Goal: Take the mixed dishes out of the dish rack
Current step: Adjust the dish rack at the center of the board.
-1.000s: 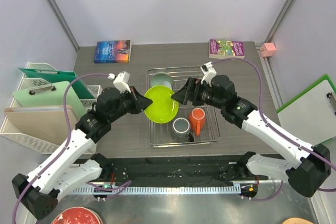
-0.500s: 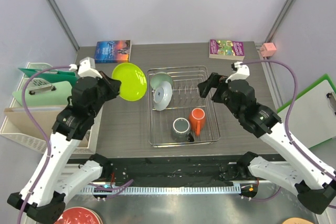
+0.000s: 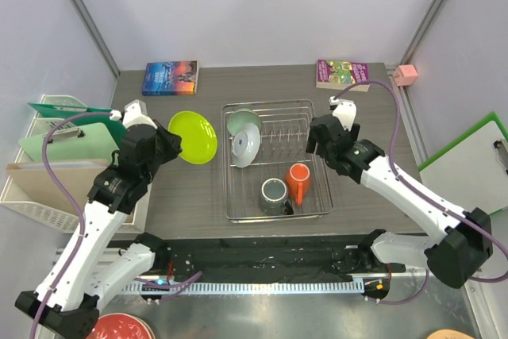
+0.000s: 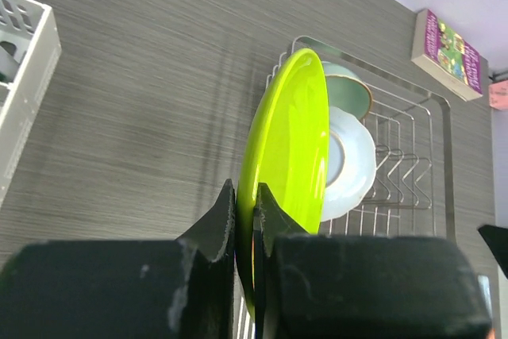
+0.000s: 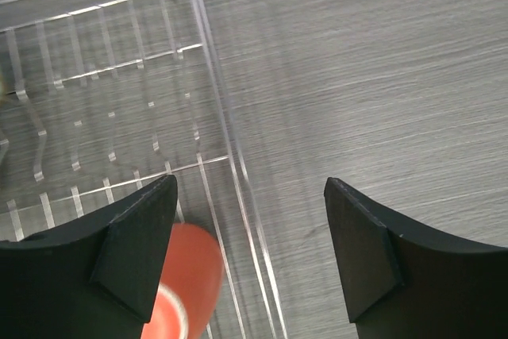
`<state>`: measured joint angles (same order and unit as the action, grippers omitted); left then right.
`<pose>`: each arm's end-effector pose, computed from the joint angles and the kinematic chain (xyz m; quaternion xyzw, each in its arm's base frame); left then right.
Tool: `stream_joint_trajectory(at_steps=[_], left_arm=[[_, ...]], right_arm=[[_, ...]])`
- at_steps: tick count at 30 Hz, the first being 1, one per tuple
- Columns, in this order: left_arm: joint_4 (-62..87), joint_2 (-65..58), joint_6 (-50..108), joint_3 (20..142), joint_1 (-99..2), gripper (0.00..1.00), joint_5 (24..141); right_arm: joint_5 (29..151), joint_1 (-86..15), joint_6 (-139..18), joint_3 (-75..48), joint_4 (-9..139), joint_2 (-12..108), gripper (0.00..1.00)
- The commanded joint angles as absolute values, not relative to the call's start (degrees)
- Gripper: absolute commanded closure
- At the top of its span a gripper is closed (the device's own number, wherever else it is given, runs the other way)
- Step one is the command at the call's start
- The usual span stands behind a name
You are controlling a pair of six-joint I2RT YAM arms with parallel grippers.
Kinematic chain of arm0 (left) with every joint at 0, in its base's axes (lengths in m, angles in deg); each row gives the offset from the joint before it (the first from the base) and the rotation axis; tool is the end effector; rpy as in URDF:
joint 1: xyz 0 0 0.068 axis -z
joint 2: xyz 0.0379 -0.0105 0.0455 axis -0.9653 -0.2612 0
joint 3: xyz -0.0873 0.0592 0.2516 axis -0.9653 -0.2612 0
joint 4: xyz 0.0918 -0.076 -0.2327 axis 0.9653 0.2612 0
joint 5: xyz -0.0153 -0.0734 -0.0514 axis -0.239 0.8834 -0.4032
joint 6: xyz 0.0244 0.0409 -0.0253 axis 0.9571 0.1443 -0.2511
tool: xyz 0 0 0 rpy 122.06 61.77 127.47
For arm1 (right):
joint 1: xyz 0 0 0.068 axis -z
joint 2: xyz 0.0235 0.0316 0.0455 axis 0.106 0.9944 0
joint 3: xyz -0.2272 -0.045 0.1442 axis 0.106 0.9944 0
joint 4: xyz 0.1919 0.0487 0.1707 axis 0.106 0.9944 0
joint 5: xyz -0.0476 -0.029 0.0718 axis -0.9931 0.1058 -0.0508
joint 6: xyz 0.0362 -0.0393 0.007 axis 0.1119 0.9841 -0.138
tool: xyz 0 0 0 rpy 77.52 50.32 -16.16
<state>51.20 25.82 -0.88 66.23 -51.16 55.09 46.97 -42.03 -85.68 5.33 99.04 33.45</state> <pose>0.1555 -0.0558 0.3646 -0.2182 0.8093 -0.1680 0.5188 0.2061 0.1241 0.2998 0.0833 0.8842 -0.0276 0.4587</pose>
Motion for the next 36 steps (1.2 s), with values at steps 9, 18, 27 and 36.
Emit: stream_joint_trajectory(at_steps=[9, 18, 27, 36], left_arm=[[45.7, 32.6, -3.6, 62.2, -51.4, 1.00, 61.9], [44.2, 32.6, -3.4, 62.0, -50.3, 1.00, 63.7], [42.9, 32.2, -3.2, 61.4, -50.3, 1.00, 64.3], [42.6, 32.6, -2.6, 60.1, -50.3, 1.00, 64.8]], right_arm=[[48.1, -37.2, -85.3, 2.5, 92.7, 47.0, 0.36], [49.0, -34.3, -84.2, -1.0, 92.5, 53.8, 0.88], [47.2, -28.2, -84.3, -2.1, 95.6, 55.5, 0.99], [44.7, -22.6, -84.8, -1.2, 99.2, 55.1, 0.99]])
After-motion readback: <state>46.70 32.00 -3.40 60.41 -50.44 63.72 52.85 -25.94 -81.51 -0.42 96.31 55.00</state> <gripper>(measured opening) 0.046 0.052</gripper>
